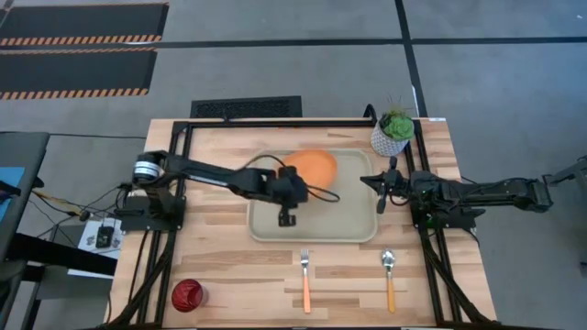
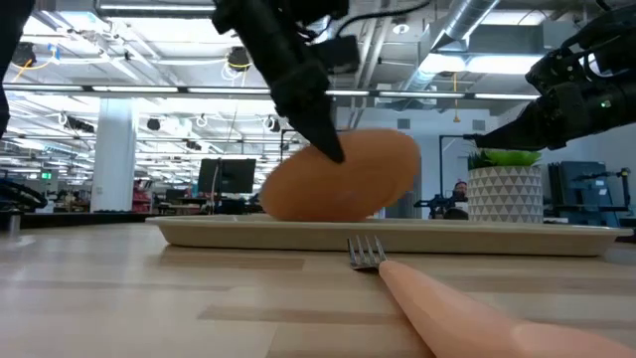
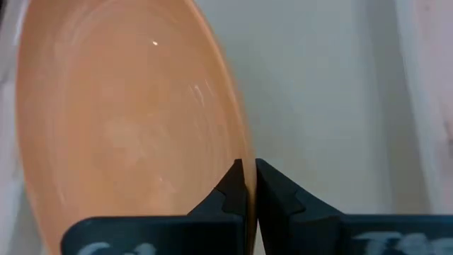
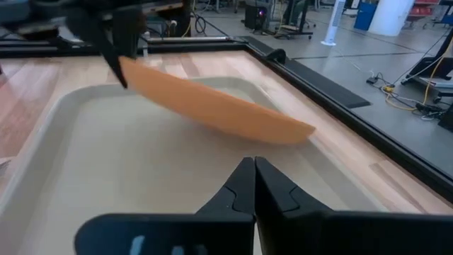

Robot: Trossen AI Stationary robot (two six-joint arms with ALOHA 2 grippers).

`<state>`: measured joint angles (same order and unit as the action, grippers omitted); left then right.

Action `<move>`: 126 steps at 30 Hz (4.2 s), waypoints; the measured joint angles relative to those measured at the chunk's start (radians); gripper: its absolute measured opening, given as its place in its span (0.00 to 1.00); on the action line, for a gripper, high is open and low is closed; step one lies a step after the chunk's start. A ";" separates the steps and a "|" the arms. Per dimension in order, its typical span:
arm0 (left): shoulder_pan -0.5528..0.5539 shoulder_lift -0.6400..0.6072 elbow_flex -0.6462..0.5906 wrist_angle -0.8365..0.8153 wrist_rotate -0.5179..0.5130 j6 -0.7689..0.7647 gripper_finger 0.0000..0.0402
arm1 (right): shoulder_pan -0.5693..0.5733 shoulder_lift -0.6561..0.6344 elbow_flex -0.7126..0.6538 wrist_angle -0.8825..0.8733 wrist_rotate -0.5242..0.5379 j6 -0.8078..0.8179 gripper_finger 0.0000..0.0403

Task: Pick and place plate/cup/fork/spoon on tray
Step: Put the orange plate on the gray serving tray, then adjust the gray serving tray

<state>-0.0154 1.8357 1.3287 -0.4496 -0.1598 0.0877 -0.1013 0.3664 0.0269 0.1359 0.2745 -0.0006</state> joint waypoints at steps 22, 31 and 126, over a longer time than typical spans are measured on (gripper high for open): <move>-0.039 0.163 0.094 0.007 0.090 -0.021 0.00 | 0.000 0.000 0.000 -0.032 -0.007 0.011 0.03; -0.045 0.179 0.093 0.010 0.148 -0.034 0.00 | 0.001 0.000 0.000 -0.032 -0.013 0.019 0.04; 0.378 -0.435 -0.743 0.052 0.207 -0.390 0.00 | -0.277 1.028 0.639 -0.837 -0.231 0.393 0.02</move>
<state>0.3630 1.4010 0.5858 -0.3973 0.0472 -0.3028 -0.3780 1.3941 0.6659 -0.7008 0.0436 0.3923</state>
